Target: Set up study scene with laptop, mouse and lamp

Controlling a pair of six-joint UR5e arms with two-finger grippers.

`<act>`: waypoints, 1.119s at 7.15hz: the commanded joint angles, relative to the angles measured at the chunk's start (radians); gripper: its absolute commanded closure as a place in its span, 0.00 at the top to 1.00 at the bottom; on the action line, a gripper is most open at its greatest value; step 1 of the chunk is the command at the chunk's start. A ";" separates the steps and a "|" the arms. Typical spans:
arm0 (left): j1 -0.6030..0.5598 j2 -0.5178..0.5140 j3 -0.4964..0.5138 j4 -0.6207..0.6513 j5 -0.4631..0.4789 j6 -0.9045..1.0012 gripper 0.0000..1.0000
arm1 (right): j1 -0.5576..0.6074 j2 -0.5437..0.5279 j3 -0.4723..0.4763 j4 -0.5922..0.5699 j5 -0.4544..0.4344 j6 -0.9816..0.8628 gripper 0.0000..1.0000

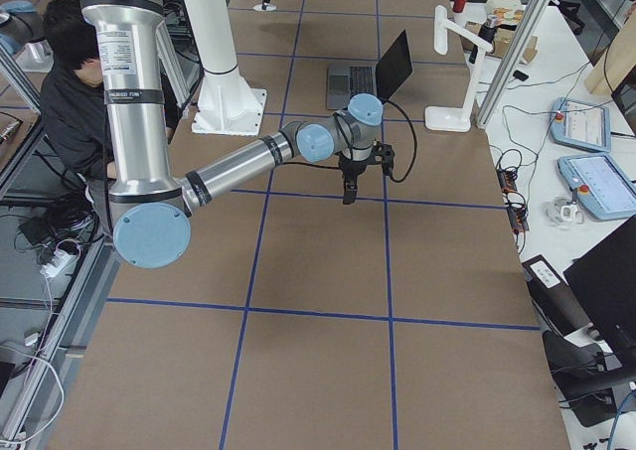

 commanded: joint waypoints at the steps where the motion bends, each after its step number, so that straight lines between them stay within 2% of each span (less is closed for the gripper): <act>1: -0.089 -0.070 0.000 0.005 -0.009 0.005 0.54 | -0.009 0.001 -0.013 0.002 0.000 -0.001 0.99; 3: -0.181 -0.120 -0.002 0.009 -0.068 0.003 0.53 | -0.017 0.001 -0.016 0.002 0.000 0.000 0.99; 5: -0.321 -0.171 -0.006 0.014 -0.200 -0.006 0.53 | -0.019 0.001 -0.017 0.002 0.000 0.000 0.99; 6: -0.408 -0.208 -0.012 0.052 -0.283 -0.007 0.53 | -0.023 0.001 -0.017 0.002 0.000 0.000 0.99; 8: -0.687 -0.324 -0.026 0.150 -0.496 -0.007 0.53 | -0.025 0.001 -0.017 0.002 0.000 0.000 0.99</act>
